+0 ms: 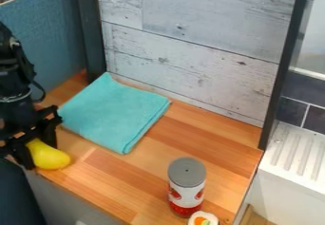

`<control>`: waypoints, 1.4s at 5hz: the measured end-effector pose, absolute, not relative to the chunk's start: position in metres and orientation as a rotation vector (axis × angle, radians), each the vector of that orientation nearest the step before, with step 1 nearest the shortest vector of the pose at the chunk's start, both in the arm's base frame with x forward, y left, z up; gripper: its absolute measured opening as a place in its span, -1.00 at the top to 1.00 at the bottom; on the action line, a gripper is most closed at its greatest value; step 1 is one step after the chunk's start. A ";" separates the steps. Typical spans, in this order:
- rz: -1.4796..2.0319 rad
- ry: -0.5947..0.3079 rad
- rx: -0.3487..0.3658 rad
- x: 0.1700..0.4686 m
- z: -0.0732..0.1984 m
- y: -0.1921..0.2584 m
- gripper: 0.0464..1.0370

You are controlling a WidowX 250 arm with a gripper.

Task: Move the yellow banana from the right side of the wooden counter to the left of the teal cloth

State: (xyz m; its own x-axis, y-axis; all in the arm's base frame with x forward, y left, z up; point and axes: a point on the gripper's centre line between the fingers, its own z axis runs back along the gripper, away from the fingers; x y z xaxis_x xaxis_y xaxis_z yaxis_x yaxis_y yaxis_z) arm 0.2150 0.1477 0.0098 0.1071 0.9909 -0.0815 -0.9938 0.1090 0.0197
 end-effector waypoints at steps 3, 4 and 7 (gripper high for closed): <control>1.481 0.095 -0.069 0.228 0.011 0.151 -0.81; 1.512 0.136 -0.063 0.226 0.013 0.148 -0.93; 1.298 -0.100 0.058 0.240 0.108 0.126 -0.93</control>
